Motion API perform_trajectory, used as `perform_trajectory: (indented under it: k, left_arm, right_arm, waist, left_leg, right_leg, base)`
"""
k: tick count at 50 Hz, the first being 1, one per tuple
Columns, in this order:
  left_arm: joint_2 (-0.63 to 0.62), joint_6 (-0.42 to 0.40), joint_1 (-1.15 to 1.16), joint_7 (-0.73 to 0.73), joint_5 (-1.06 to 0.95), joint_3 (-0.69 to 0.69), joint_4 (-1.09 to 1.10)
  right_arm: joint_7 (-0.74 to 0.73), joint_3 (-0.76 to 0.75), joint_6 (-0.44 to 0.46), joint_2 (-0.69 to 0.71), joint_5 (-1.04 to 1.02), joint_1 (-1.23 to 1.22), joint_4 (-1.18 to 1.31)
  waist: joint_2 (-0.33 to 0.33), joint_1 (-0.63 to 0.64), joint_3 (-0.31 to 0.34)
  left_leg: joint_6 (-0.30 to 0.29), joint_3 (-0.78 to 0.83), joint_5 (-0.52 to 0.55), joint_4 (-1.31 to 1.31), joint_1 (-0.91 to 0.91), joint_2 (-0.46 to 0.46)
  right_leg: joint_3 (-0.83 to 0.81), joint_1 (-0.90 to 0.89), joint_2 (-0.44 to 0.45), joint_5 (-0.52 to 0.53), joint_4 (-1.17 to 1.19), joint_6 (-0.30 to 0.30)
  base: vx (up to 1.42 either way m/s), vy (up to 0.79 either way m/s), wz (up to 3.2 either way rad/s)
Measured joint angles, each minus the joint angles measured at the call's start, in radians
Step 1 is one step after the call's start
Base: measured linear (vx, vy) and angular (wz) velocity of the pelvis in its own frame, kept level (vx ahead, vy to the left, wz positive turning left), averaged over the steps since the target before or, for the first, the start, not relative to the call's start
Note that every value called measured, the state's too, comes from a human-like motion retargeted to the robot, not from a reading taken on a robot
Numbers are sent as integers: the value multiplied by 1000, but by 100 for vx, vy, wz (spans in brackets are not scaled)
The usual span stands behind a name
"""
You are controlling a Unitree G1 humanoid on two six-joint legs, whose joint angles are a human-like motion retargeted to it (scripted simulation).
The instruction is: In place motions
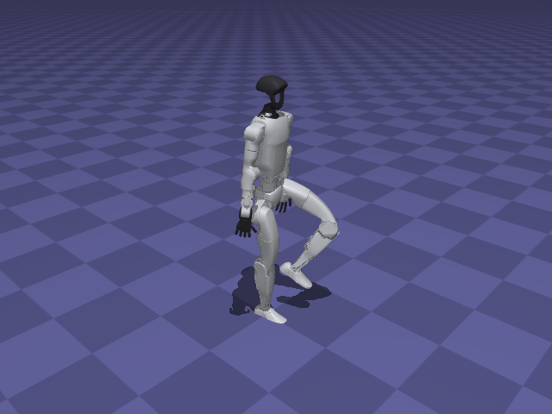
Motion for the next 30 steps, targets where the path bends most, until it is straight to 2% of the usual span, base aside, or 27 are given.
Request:
perform_trajectory:
  k: [4, 8, 15, 18, 20, 23, 26, 30]
  left_arm:
    - [5, 0, 2, -3, -3, 6, -13]
    - [6, -2, 16, -3, -5, 18, -24]
    - [5, -5, 57, 7, -6, 25, -23]
    - [5, -6, 71, 16, -7, 29, -29]
    - [11, -4, 63, 18, -8, 33, -26]
    - [8, -5, 63, 22, -13, 43, -23]
    - [9, -1, 37, 17, -20, 42, -17]
    - [15, -3, 7, 18, -15, 30, -39]
  right_arm:
    - [2, 10, -3, 6, -9, -6, -9]
    - [4, 21, -7, 11, -23, -8, -27]
    - [0, 31, -19, 17, -24, 16, -56]
    - [0, 35, -17, 16, -17, 29, -55]
    - [5, 29, -12, 12, -16, 20, -43]
    - [5, 29, -5, 9, -25, 19, -29]
    - [-2, 21, -3, 14, -12, 12, -26]
    - [10, 22, -11, 19, 17, 15, -30]
  waist:
    - [-18, 8, 15]
    - [-30, 1, 18]
    - [-27, -40, -13]
    - [6, -41, -21]
    - [35, -60, -13]
    - [78, -95, -29]
    - [105, -144, -20]
    - [100, -137, -11]
  left_leg:
    - [8, -6, -8, -25, 9, -12]
    - [-6, 14, 5, -178, 136, -35]
    - [-106, -19, 125, -737, 518, -196]
    - [-154, -83, 223, -1057, 709, -253]
    - [-184, -135, 113, -1227, 833, -277]
    - [-189, -148, -12, -1364, 906, -257]
    - [-183, -193, -29, -1437, 937, -244]
    - [-182, -202, -23, -1495, 965, -251]
  right_leg:
    - [3, 3, -12, -4, 11, -3]
    - [2, 13, -32, -8, 10, 5]
    - [8, 34, -48, -27, 2, 26]
    - [24, 38, -9, -42, 12, 27]
    - [11, 43, 19, -62, 35, 29]
    - [-14, 43, 50, -74, 44, 41]
    - [-66, 52, 61, -75, 36, 50]
    - [-87, 62, 49, -71, 30, 67]
  base:
    - [-3, -2, 2]
    - [0, 0, 0]
    - [2, 0, -2]
    - [6, -3, -13]
    - [8, -5, 24]
    - [8, -8, 31]
    - [-7, -9, 53]
    - [-4, -6, -8]
